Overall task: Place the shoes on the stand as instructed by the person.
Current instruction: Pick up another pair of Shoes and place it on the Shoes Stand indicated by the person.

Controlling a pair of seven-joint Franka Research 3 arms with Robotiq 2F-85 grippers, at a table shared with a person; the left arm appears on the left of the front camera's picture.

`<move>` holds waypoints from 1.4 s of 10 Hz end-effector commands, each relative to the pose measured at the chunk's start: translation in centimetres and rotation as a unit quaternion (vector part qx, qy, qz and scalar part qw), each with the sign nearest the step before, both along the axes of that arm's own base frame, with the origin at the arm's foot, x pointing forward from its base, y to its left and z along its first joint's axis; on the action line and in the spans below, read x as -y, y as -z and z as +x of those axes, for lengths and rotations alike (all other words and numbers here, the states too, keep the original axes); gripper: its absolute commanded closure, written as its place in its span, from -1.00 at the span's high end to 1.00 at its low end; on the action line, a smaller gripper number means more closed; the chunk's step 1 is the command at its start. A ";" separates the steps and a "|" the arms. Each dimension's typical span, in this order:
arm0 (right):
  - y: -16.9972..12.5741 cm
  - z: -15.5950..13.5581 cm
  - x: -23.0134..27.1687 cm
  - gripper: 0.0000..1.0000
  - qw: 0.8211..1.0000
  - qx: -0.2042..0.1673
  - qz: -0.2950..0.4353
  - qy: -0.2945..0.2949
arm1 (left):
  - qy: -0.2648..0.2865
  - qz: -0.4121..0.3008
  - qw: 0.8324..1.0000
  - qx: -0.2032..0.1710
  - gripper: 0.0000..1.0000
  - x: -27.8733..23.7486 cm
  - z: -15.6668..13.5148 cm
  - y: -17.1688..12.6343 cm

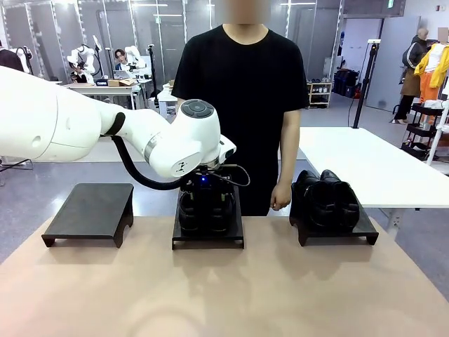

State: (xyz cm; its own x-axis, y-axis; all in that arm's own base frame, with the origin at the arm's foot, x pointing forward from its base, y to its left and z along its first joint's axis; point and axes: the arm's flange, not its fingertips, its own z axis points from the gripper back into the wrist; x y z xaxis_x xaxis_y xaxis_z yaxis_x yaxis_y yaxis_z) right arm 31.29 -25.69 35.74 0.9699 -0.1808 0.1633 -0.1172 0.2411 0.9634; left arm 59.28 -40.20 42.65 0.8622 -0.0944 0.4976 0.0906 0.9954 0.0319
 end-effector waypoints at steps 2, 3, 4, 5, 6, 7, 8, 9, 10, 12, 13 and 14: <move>-0.2 -0.3 -0.1 1.00 1.000 0.001 -0.002 -0.005 | 0.002 0.003 1.000 0.005 1.00 0.1 0.3 0.0; -0.2 -0.3 -0.1 1.00 1.000 0.001 -0.002 -0.005 | 0.002 0.003 1.000 0.005 1.00 0.1 0.3 0.0; -0.2 -0.3 -0.1 1.00 1.000 0.001 -0.002 -0.005 | 0.002 0.003 1.000 0.005 1.00 0.1 0.3 0.0; -0.2 -0.3 -0.1 1.00 1.000 0.001 -0.002 -0.005 | 0.002 0.003 1.000 0.005 1.00 0.1 0.3 0.0; -0.2 -0.3 -0.1 1.00 1.000 0.001 -0.002 -0.005 | 0.002 0.003 1.000 0.005 1.00 0.1 0.3 0.0; -0.2 -0.3 -0.1 1.00 1.000 0.001 -0.002 -0.005 | 0.002 0.003 1.000 0.005 1.00 0.1 0.3 0.0; -0.2 -0.3 -0.1 1.00 1.000 0.001 -0.002 -0.005 | 0.002 0.003 1.000 0.005 1.00 0.1 0.3 0.0; -0.2 -0.3 -0.1 1.00 1.000 0.001 -0.002 -0.005 | 0.002 0.003 1.000 0.005 1.00 0.1 0.3 0.0; -0.2 -0.3 -0.1 1.00 1.000 0.001 -0.002 -0.005 | 0.000 0.000 1.000 0.000 1.00 0.0 0.0 0.0; -0.2 -0.3 -0.1 1.00 1.000 0.001 -0.002 -0.005 | 0.043 0.013 0.999 -0.011 1.00 -0.6 -1.3 -4.9; -0.2 -0.3 -0.1 1.00 1.000 0.001 -0.002 -0.005 | 0.041 -0.004 0.999 -0.033 1.00 -1.7 -2.4 -6.4; -0.2 -0.3 -0.1 1.00 1.000 0.001 -0.002 -0.005 | 0.047 -0.022 0.998 -0.048 1.00 -2.7 -3.8 -7.4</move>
